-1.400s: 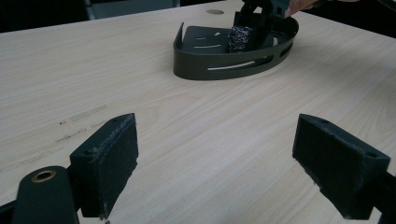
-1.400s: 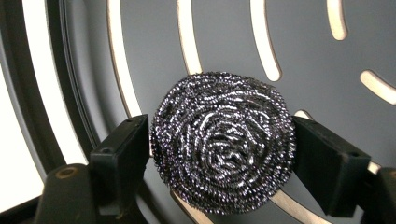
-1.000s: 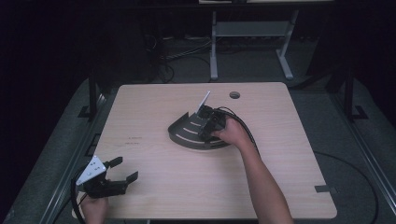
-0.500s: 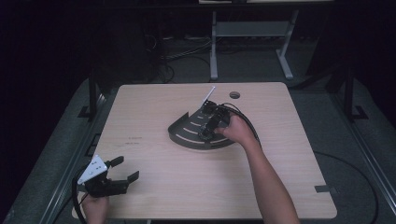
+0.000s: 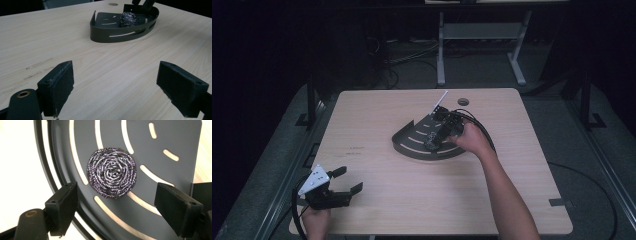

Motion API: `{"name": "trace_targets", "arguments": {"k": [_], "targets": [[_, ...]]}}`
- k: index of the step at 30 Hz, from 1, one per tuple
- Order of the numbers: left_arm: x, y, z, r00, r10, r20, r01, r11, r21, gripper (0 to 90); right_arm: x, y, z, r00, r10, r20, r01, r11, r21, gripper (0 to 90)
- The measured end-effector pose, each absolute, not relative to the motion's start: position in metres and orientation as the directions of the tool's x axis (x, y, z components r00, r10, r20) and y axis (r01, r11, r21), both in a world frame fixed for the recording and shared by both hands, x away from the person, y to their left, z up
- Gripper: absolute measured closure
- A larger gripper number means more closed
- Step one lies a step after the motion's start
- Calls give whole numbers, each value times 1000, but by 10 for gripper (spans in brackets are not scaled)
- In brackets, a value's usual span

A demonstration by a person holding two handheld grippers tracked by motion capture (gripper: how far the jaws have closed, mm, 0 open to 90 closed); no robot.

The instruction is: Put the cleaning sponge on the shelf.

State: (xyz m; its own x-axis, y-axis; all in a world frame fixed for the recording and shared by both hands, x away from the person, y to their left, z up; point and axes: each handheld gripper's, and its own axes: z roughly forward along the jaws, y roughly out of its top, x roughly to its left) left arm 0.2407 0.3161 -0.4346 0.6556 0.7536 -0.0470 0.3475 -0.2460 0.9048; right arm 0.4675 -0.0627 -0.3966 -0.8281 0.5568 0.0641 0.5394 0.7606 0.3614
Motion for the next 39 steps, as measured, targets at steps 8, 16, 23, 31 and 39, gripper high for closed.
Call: {"name": "trace_targets", "arguments": {"k": [8, 16, 23, 31, 39], "targets": [[240, 315, -435, 658, 751, -48, 347, -245, 905, 137, 460, -67, -388, -834, 549, 63, 531, 765, 365, 183], [239, 315, -434, 657, 753, -45, 344, -246, 906, 137, 452, -78, -382, -828, 558, 59, 535, 753, 383, 181], [239, 315, -435, 658, 752, -44, 346, -251, 904, 137, 446, -90, -379, -823, 565, 59, 539, 744, 395, 186], [239, 313, -435, 661, 749, -43, 346, -253, 903, 137, 440, -106, -377, -810, 582, 65, 556, 729, 398, 185], [239, 312, -435, 661, 750, -42, 346, -255, 903, 137, 431, -120, -380, -805, 590, 65, 562, 723, 402, 185]]}}
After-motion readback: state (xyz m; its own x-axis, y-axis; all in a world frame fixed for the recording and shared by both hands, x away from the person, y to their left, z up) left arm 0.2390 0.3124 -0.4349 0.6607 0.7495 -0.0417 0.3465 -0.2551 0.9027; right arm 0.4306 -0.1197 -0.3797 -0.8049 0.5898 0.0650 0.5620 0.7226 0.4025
